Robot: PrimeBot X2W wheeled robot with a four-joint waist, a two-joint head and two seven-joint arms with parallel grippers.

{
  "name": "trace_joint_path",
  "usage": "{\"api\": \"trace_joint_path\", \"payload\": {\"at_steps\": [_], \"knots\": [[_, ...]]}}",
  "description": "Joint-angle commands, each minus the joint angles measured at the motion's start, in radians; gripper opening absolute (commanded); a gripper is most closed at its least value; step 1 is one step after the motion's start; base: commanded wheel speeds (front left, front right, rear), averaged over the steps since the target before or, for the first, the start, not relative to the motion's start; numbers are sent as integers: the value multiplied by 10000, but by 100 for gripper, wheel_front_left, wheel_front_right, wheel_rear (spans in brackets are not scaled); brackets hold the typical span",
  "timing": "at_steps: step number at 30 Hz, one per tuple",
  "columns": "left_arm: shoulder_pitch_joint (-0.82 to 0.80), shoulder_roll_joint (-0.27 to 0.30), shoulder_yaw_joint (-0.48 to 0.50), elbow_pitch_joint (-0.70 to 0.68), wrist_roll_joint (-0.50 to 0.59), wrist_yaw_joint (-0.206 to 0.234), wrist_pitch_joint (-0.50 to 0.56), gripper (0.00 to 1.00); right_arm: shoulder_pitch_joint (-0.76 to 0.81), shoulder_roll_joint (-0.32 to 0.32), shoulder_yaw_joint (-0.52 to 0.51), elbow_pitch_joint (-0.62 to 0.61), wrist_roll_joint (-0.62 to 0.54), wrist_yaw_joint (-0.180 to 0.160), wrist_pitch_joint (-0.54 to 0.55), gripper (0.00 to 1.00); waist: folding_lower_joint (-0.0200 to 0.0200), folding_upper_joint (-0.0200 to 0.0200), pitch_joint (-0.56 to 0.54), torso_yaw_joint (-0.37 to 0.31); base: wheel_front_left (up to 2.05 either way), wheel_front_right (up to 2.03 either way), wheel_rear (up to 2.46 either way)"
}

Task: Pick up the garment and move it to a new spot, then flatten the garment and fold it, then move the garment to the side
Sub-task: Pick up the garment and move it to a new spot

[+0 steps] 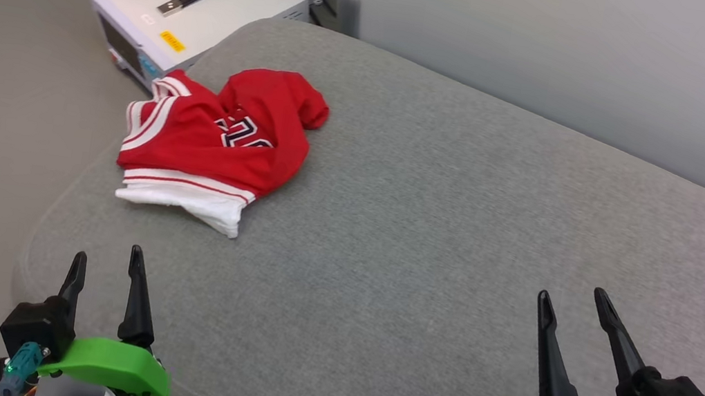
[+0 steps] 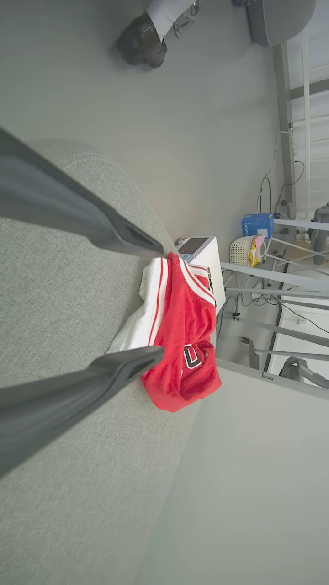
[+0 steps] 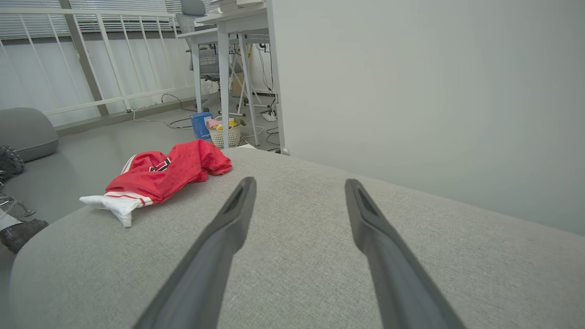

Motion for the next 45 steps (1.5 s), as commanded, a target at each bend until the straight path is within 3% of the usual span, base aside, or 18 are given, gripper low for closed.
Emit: {"api": "trace_joint_path", "payload": {"at_steps": [1, 4, 8, 13, 14, 21, 27, 30, 38, 45], "knots": [[-202, -32, 0, 65, -105, -32, -115, 100, -30, -9, 51, -49, -8, -7, -112, 100, -1, 0, 91, 410, 0, 0, 0], [-271, -34, 54, 154, -217, -66, -175, 100, -49, -8, 104, -64, 2, -7, -171, 100, -1, 0, 152, 532, 0, 0, 0], [-1127, -33, 555, 413, -476, -683, -197, 100, -289, -107, 198, -172, -100, -7, -193, 100, -1, 0, 549, 324, 0, 0, 0], [-2775, 401, 1080, 824, -390, -1447, -197, 100, -703, -460, 246, -361, -176, -7, -193, 100, -1, 0, 1274, -129, 0, 0, 0], [-3663, 890, 1001, 995, -366, -1631, -197, 100, -977, -631, 107, -514, -223, -7, -193, 100, -1, 0, 1711, -381, 0, 0, 0], [-5968, 2445, 63, 1772, -1081, -1770, 390, 100, -1390, -928, -270, -890, -274, -7, -193, 100, -1, 0, 2617, -765, 0, 0, 0], [-7511, 3841, -1609, 2268, -2435, -1776, 2326, 100, -1686, -1091, -332, -1013, -262, -7, -193, 100, -1, 0, 3171, -1021, 0, 0, 0], [-8102, 4273, -2360, 2406, -3310, -1777, 3493, 100, -1831, -1176, -339, -1060, -244, -7, -193, 100, -1, 0, 3399, -1118, 0, 0, 0], [-8858, 5532, -4200, 3048, -5258, -1778, 7952, 100, -2110, -1368, -383, -1157, -185, -7, -193, 100, -1, 0, 4021, -1447, 0, 0, 0], [-8800, 6242, -5240, 3503, -6081, -1779, 9979, 100, -2375, -1542, -474, -1227, -124, -7, -193, 100, -1, 0, 4480, -1770, 0, 0, 0]]}}
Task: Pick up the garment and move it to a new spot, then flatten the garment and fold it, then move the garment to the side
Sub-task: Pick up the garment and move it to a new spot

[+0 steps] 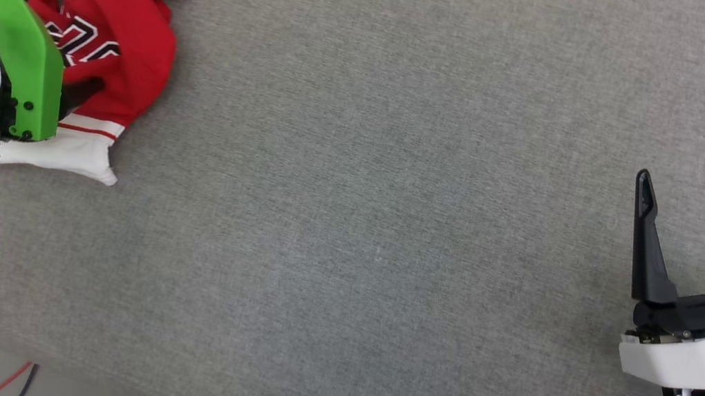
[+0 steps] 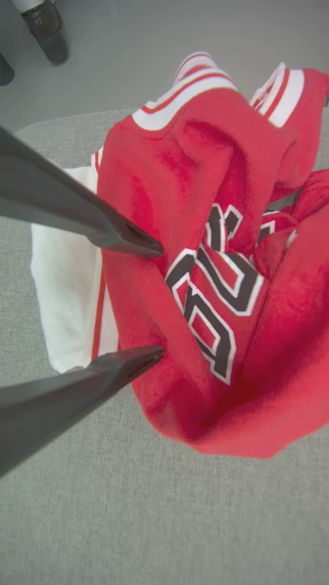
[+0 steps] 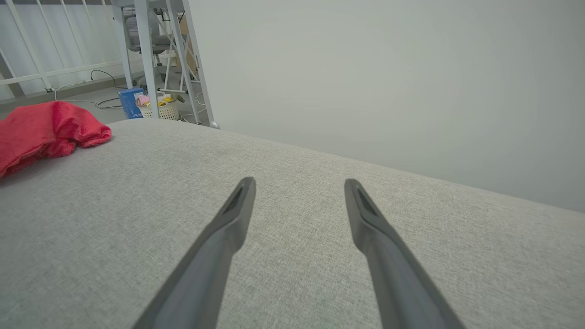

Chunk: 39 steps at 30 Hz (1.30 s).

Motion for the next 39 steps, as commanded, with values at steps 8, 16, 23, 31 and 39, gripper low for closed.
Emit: {"api": "trace_joint_path", "payload": {"at_steps": [8, 16, 23, 31, 39], "knots": [[277, -265, -739, 1491, -116, -28, 121, 100, -460, -43, 98, -8, 86, -7, -78, 100, -1, 0, 660, -535, 0, 0, 0], [411, -428, -1536, 2195, -393, -28, -69, 0, -399, 5, 172, 151, 190, -7, -78, 100, -1, 0, 475, -581, 0, 0, 0], [131, 314, -1753, 1023, -608, -28, -1515, 0, -114, 347, -32, 268, 377, -7, -78, 100, -1, 0, -565, -604, 0, 0, 0], [-46, 1062, -2840, -2752, -773, -28, -1723, 0, 505, 941, -515, 335, 493, -7, -78, 100, -1, 0, -1805, -814, 0, 0, 0], [-1362, -540, -4192, -5080, -412, -28, -1109, 0, 193, 1299, -511, 247, 548, -7, -78, 100, -1, 0, -1620, -2603, 0, 0, 0]]}}
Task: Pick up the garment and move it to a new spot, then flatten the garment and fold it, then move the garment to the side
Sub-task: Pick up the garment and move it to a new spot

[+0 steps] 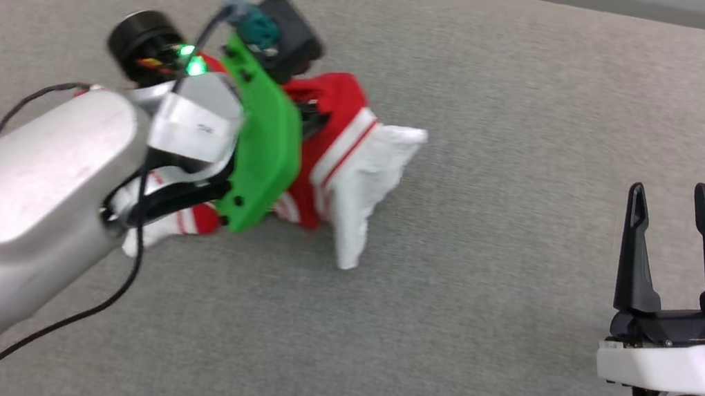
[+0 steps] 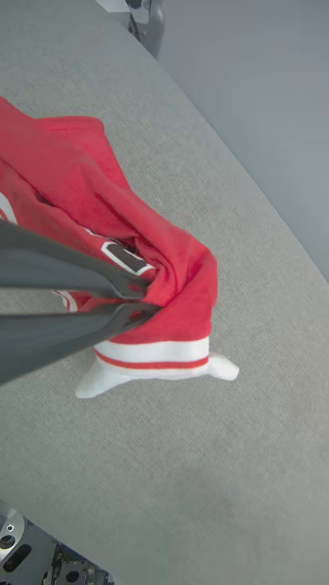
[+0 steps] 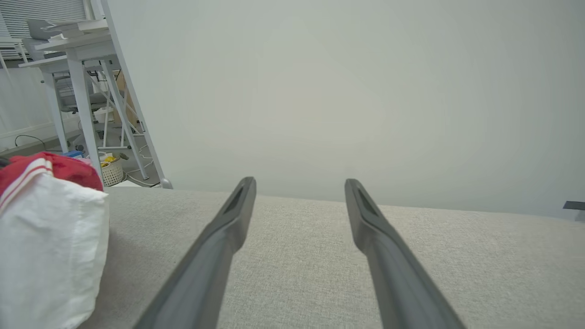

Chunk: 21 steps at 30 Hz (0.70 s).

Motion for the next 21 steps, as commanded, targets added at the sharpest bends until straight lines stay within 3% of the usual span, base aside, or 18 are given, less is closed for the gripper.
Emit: {"api": "trace_joint_path", "payload": {"at_steps": [1, 8, 10, 11, 16, 17, 21], "knots": [[-473, -319, -141, 1, 125, 14, -40, 0, -194, 26, 5, -53, 31, -7, -49, 100, 0, -1, 379, -1033, 0, 0, 0], [-2017, -1531, -981, 688, -93, 14, -574, 0, -534, 124, -37, -190, 56, -7, -49, 100, 0, -1, 1160, -2195, 0, 0, 0], [-2405, -1764, -1191, 1106, -109, 14, -828, 0, -648, 145, -31, -241, 66, -7, -49, 100, 0, -1, 1440, -2452, 0, 0, 0], [-2850, -1960, -1553, 2004, 6, 14, -1316, 0, -838, 171, 30, -305, 88, -7, -49, 100, 0, -1, 1845, -2795, 0, 0, 0], [-3106, -2026, -2094, 3950, 291, 14, -2164, 0, -1099, 192, 94, -381, 137, -7, -49, 100, 0, -1, 2372, -3127, 0, 0, 0], [-3017, -2059, -2440, 5184, 339, 14, -2639, 0, -1190, 196, 112, -383, 251, -7, -49, 100, 0, -1, 2549, -3196, 0, 0, 0], [-2838, -2106, -2803, 6445, 233, 14, -3211, 0, -1241, 198, 160, -339, 306, -7, -49, 100, 0, -1, 2619, -3189, 0, 0, 0]]}}
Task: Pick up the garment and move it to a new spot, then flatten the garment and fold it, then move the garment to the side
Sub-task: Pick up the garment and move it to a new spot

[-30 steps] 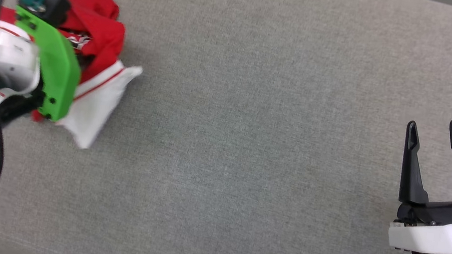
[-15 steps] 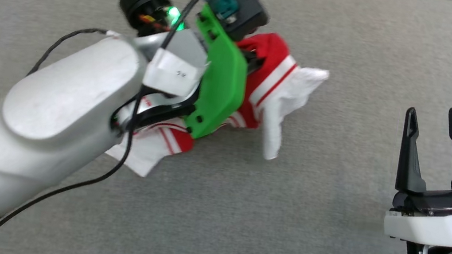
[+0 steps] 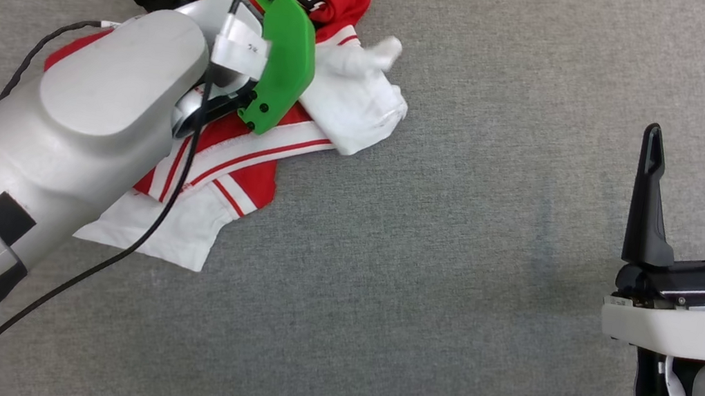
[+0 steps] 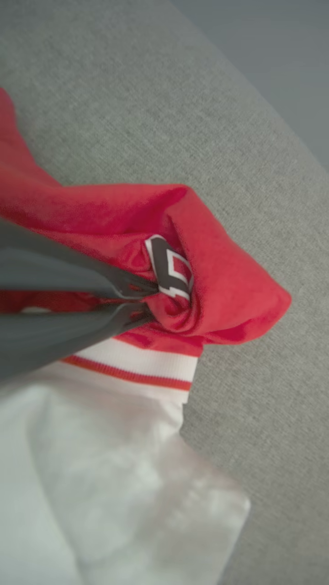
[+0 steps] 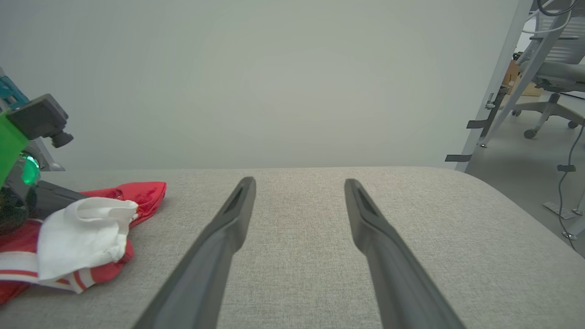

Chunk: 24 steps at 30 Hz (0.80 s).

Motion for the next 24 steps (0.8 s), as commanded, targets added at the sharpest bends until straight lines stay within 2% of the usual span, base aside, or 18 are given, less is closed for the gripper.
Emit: {"api": "trace_joint_path", "payload": {"at_steps": [1, 4, 5, 6, 12, 15, 19, 24], "knots": [[107, -32, -100, 284, -57, 14, -207, 0, -198, 20, 45, -7, 62, -7, -47, 100, 0, 0, 236, -209, 0, 0, 0], [141, -194, -272, 886, -127, 14, -850, 0, -212, 20, 86, 22, 28, -7, -47, 100, 0, 0, 135, -74, 0, 0, 0], [167, -267, -354, 993, -153, 14, -973, 13, -200, 20, 88, 33, 9, -7, -47, 100, 0, 0, 71, -20, 0, 0, 0], [147, -346, -421, 1075, -153, 14, -1225, 100, -173, 21, 86, 40, -23, -7, -47, 100, 0, 0, -16, 60, 0, 0, 0], [162, -586, -369, 1237, 3, 34, -3156, 100, 167, 21, -11, 66, -191, -7, -47, 100, 0, 0, -875, 581, 0, 0, 0], [403, -524, -151, 1097, 86, 314, -4166, 100, 416, 21, -81, 99, -272, -7, -47, 100, 0, 0, -1376, 855, 0, 0, 0], [1051, -138, 194, 597, 118, 989, -5314, 100, 774, 21, -141, 123, -346, -7, -47, 100, 0, 0, -2022, 1207, 0, 0, 0], [2381, 637, 909, -648, 209, 2391, -5870, 100, 1199, 20, -199, 144, -386, -7, -47, 100, 0, 0, -2677, 1598, 0, 0, 0]]}}
